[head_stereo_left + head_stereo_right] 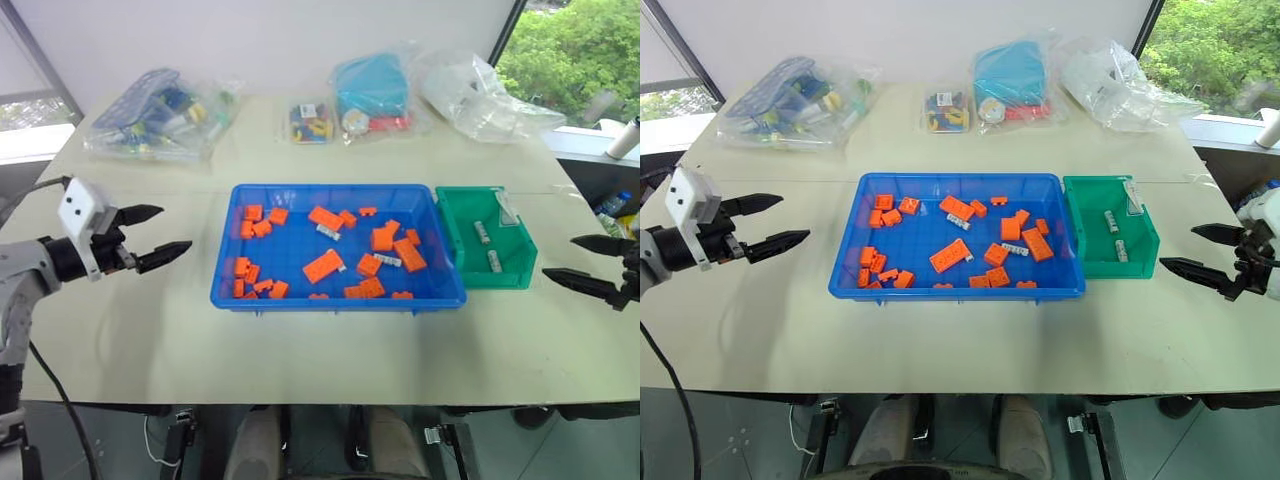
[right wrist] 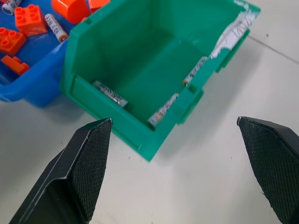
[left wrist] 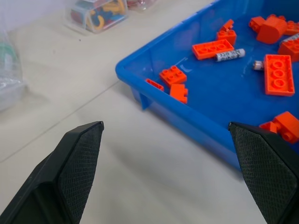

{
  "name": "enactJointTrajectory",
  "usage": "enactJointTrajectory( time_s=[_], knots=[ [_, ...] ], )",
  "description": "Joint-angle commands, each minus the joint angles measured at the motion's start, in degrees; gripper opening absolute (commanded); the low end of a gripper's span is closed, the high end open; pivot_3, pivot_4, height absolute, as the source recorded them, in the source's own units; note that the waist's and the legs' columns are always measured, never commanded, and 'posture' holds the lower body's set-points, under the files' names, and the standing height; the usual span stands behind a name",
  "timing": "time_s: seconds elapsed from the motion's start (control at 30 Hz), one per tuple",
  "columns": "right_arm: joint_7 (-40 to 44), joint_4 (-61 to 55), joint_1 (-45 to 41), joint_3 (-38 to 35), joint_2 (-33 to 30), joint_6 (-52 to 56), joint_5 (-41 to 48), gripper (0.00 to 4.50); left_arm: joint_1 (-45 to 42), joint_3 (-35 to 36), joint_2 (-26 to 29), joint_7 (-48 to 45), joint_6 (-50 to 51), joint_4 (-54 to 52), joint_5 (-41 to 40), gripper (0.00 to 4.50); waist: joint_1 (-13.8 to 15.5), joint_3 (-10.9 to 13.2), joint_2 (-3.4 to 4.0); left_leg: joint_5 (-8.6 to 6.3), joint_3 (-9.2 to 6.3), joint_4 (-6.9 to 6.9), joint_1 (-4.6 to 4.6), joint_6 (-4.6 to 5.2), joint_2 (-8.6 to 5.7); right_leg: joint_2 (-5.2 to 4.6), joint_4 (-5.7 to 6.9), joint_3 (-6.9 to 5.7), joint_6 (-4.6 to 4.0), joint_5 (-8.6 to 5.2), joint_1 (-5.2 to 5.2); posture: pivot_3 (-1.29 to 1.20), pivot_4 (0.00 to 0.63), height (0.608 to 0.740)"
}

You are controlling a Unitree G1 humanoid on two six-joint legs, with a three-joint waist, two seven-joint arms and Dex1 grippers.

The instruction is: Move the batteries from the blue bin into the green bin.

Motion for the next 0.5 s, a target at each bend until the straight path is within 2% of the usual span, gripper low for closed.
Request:
enactJointTrajectory(
  time_s=[0.03,0.5],
  knots=[
    [0.06,0.48,-2.43,-0.09,-0.04,-1.01,0.07,4.42,0.12,1.15,0.29,0.76,-0.58,-2.39,-0.12,4.50,0.08,0.00,0.00,0.00,0.00,0.00,0.00,0.00,0.00,-0.01,0.00,0.00,0.00,0.00,0.00,0.00,0.150,0.736],
    [-0.59,1.03,-3.00,0.40,0.51,-1.32,-0.94,4.42,0.05,0.59,1.33,0.13,1.28,-3.30,-0.41,4.50,0.08,0.00,0.00,0.00,0.10,0.00,0.00,0.00,-0.02,-0.02,0.02,0.00,0.01,0.00,0.01,0.00,0.150,0.736]
  ],
)
